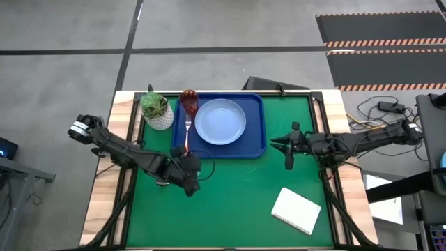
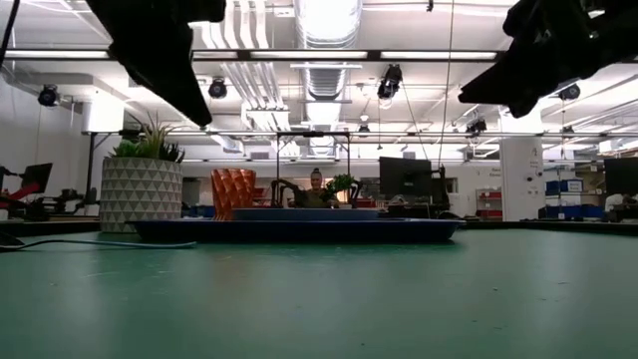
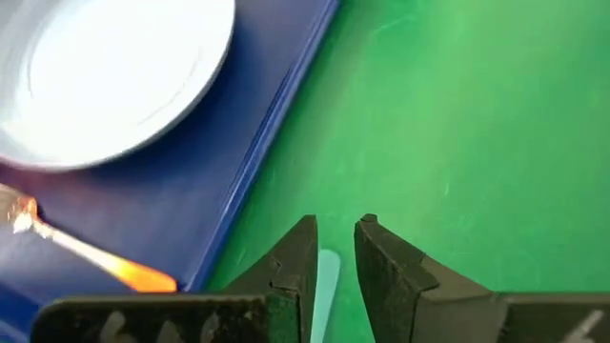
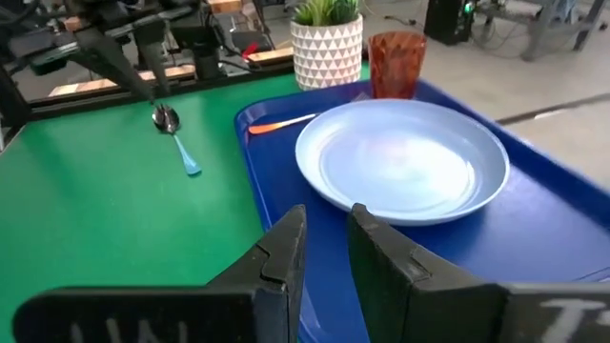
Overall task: Pick and place plate/cup/fork/spoon on tray
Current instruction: Put the spoon on the blue tray to the right of the plate
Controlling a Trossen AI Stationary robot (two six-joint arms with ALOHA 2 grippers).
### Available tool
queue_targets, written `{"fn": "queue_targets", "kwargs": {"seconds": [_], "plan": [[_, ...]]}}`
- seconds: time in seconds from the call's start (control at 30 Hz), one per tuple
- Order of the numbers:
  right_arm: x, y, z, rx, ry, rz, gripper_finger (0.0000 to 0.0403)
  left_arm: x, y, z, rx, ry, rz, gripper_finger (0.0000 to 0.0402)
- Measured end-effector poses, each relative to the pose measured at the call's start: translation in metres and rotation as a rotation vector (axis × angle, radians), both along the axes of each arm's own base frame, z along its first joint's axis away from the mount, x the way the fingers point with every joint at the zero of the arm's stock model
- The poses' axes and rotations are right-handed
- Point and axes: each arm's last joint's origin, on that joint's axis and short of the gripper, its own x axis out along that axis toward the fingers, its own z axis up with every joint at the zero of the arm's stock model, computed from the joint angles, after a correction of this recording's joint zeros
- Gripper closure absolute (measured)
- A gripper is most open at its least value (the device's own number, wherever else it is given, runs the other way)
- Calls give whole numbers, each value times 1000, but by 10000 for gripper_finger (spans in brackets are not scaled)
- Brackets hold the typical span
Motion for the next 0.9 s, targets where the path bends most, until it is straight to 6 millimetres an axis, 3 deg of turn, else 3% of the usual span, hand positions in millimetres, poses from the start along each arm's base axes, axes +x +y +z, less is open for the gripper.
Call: {"fn": "queue_targets", "kwargs": {"seconds": [0.17, 0.5, 0.9], "plan": [[12, 3, -8, 54, 0, -11, 335, 0, -4, 0, 46, -20, -97, 347], [40, 16, -18, 51, -45, 36, 335, -2, -2, -5, 111, 1, -132, 347], [93, 30, 1, -15, -10, 115, 335, -13, 1, -6, 177, -25, -166, 347]]}}
